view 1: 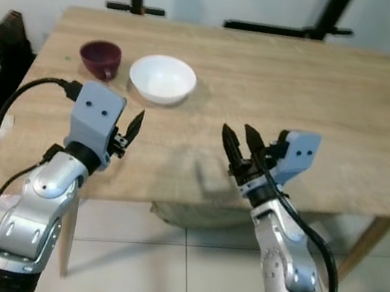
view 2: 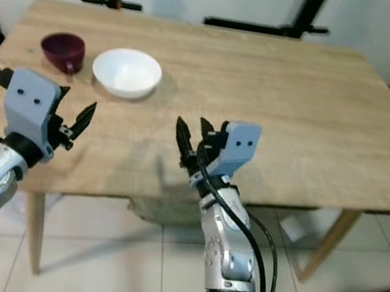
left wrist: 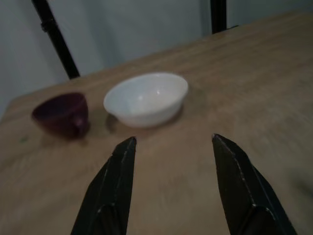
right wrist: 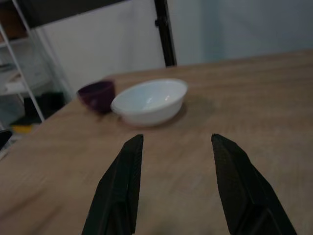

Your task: Setting the table

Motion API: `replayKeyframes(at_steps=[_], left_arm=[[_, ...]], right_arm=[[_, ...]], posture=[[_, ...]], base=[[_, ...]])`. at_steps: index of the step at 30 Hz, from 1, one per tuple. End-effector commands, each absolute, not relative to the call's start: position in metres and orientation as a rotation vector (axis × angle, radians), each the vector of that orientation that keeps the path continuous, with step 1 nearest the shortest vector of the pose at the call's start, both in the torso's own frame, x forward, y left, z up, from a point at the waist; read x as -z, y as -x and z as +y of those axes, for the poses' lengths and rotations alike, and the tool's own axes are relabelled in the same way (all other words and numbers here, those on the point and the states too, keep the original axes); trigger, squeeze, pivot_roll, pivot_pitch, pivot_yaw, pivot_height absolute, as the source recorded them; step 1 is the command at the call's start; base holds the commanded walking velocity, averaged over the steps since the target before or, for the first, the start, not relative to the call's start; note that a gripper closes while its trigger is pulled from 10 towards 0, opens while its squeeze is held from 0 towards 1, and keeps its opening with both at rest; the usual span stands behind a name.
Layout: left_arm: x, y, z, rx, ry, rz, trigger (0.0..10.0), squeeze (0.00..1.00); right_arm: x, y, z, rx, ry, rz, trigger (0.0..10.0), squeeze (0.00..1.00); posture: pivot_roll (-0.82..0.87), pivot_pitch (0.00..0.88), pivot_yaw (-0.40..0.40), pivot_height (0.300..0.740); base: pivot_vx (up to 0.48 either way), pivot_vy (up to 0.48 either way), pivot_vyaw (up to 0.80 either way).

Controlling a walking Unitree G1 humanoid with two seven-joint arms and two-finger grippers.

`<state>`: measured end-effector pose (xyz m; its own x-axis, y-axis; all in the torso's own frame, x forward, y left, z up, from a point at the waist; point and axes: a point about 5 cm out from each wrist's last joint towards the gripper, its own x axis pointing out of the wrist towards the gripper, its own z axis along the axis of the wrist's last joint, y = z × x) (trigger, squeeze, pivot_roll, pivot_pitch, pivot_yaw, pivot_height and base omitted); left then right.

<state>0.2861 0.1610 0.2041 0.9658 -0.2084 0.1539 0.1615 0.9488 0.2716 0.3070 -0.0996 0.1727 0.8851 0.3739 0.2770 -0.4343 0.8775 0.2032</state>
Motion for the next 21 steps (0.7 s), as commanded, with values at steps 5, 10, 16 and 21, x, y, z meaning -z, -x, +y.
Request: replayKeyframes(at_steps=[5,10,16,21], left_arm=[[-0.2015,-0.286,0.1632,0.181,-0.267,-0.173,10.0,0.07],[-0.2014,-0.286,0.1628,0.181,-0.265,-0.174,10.0,0.07],[-0.2012,-0.2859,0.1624,0.18,-0.262,-0.173,10.0,0.07],[-0.2003,-0.2856,0.1622,0.177,-0.262,-0.168,10.0,0.07]], right_arm=[[-0.1709,-0.3057,-0.0971,-0.431,-0.263,-0.23,10.0,0.0],[-0.1708,-0.3056,-0.0977,-0.429,-0.263,-0.229,10.0,0.0],[-0.1707,-0.3053,-0.0981,-0.429,-0.262,-0.229,10.0,0.0],[-0.1704,-0.3045,-0.0986,-0.428,-0.261,-0.228,10.0,0.0]], posture=[[-0.01,0.002,0.027,0.74],[-0.01,0.003,0.026,0.74],[-0.01,0.006,0.025,0.74],[-0.01,0.012,0.023,0.74]], base=[[-0.48,0.0,0.0],[-0.452,0.0,0.0],[-0.106,0.0,0.0],[0.0,0.0,0.0]])
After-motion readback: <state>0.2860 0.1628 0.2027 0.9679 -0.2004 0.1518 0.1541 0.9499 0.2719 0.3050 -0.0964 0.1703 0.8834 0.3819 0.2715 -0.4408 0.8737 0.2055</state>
